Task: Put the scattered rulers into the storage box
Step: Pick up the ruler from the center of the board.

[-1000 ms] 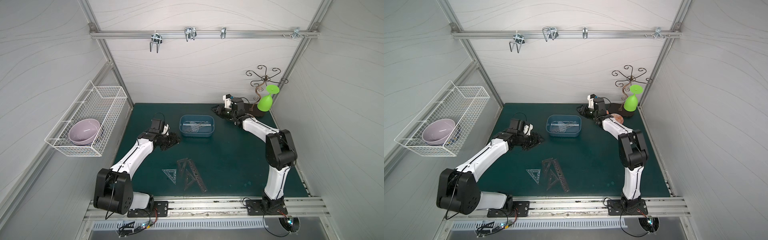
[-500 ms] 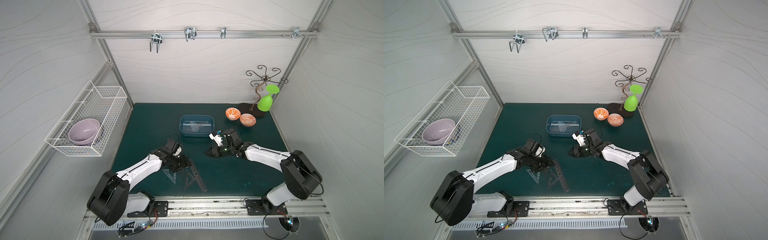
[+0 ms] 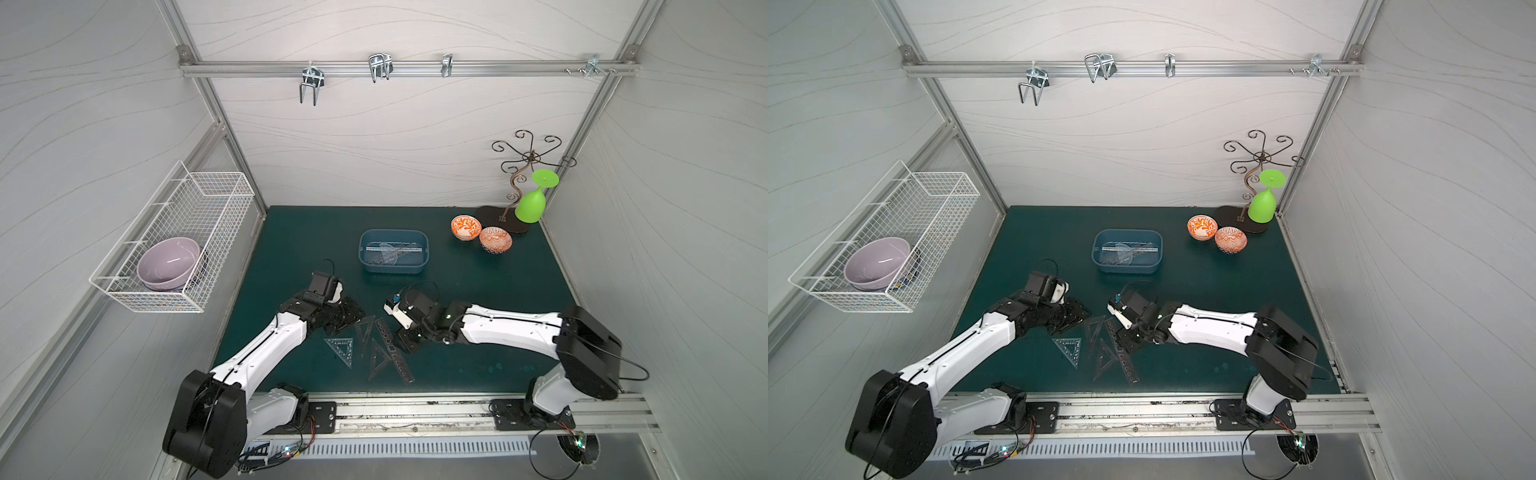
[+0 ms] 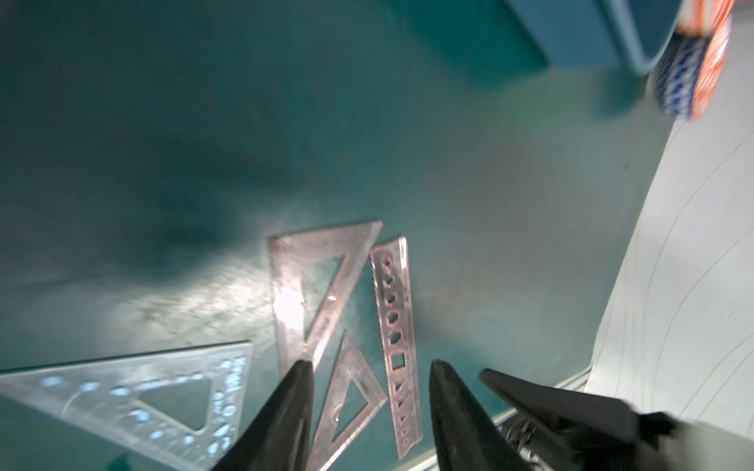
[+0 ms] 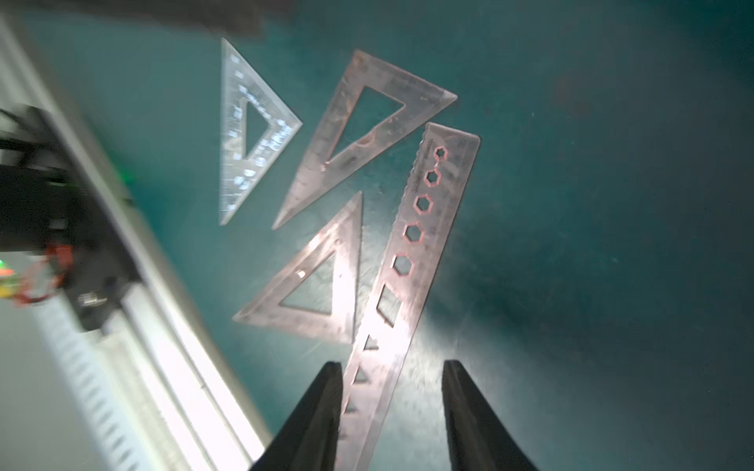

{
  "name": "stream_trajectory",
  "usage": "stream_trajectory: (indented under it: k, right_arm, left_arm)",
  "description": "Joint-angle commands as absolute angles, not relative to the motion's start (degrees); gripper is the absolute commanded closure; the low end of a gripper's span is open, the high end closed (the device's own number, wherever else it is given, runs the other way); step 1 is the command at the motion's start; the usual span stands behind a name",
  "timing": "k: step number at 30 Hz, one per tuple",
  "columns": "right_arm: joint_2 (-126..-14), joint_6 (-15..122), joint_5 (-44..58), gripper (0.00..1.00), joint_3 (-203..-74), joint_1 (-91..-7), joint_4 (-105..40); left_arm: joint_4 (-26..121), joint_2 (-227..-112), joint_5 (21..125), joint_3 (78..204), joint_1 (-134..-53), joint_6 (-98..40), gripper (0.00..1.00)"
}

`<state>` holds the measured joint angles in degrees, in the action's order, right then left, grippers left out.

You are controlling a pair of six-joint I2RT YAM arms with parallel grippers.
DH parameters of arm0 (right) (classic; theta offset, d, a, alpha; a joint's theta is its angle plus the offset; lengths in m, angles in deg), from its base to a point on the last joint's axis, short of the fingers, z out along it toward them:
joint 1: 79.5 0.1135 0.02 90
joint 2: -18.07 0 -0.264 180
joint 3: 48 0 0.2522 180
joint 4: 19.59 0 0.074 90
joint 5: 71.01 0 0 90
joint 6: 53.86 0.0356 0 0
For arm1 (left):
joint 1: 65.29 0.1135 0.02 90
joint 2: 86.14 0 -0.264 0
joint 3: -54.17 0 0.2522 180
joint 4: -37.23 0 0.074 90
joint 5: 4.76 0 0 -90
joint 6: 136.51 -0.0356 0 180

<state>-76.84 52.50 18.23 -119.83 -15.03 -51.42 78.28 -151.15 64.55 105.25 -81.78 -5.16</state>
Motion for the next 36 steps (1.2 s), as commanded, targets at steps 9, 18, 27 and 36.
stream_trajectory:
  k: [9, 18, 27, 36]
  right_arm:
    - [-86.4, 49.9, 21.2, 0.50, -127.4, -13.2, -56.4]
    - [-90.6, 50.2, 22.4, 0.49, -130.5, -12.2, -58.3]
    - [-92.2, 50.2, 24.8, 0.49, -131.0, -11.6, -59.7]
    - [-92.3, 50.0, 29.9, 0.49, -129.6, -12.4, -60.7]
  left_arm:
    - [77.9, -153.5, 60.2, 104.9, -78.1, -7.8, 0.50]
    - [76.2, -153.6, 58.1, 103.9, -77.2, -7.2, 0.50]
    - [75.6, -153.5, 57.5, 103.6, -76.8, -7.0, 0.50]
    - [75.3, -153.7, 56.9, 103.7, -76.3, -7.0, 0.50]
